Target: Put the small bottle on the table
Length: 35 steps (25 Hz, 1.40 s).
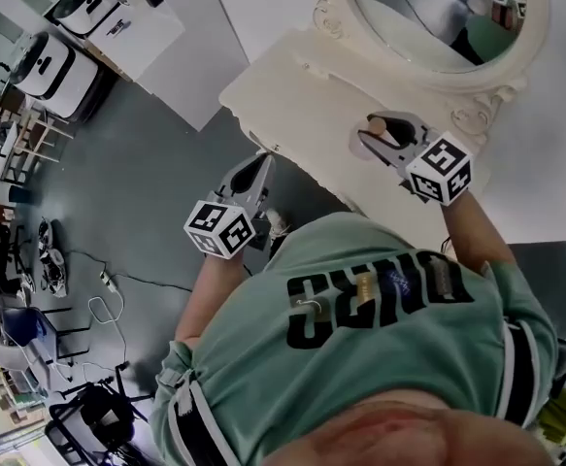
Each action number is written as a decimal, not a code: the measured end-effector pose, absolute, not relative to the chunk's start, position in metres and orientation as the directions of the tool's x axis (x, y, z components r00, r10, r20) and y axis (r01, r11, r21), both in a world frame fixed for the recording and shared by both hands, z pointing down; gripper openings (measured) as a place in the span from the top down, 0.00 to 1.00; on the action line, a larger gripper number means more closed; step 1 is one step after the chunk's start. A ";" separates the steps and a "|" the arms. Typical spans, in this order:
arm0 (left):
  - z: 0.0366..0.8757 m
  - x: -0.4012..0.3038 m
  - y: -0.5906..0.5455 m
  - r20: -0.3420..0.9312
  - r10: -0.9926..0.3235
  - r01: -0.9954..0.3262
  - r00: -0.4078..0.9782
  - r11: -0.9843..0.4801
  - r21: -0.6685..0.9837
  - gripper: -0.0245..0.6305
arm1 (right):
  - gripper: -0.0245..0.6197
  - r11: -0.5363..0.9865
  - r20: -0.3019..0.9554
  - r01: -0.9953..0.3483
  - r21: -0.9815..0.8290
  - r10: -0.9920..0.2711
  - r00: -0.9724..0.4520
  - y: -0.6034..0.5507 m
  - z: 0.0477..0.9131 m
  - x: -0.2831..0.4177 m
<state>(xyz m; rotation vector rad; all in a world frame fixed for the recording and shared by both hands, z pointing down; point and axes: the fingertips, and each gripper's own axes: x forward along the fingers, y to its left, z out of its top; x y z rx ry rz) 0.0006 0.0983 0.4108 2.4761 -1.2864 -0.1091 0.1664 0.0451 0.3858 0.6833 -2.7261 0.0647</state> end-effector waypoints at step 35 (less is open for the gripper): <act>0.440 -0.175 -0.213 0.179 -0.667 -0.680 0.723 -0.642 0.354 0.95 | 0.77 0.780 0.317 -0.624 -0.048 -0.580 -0.750 -0.240 0.409 0.000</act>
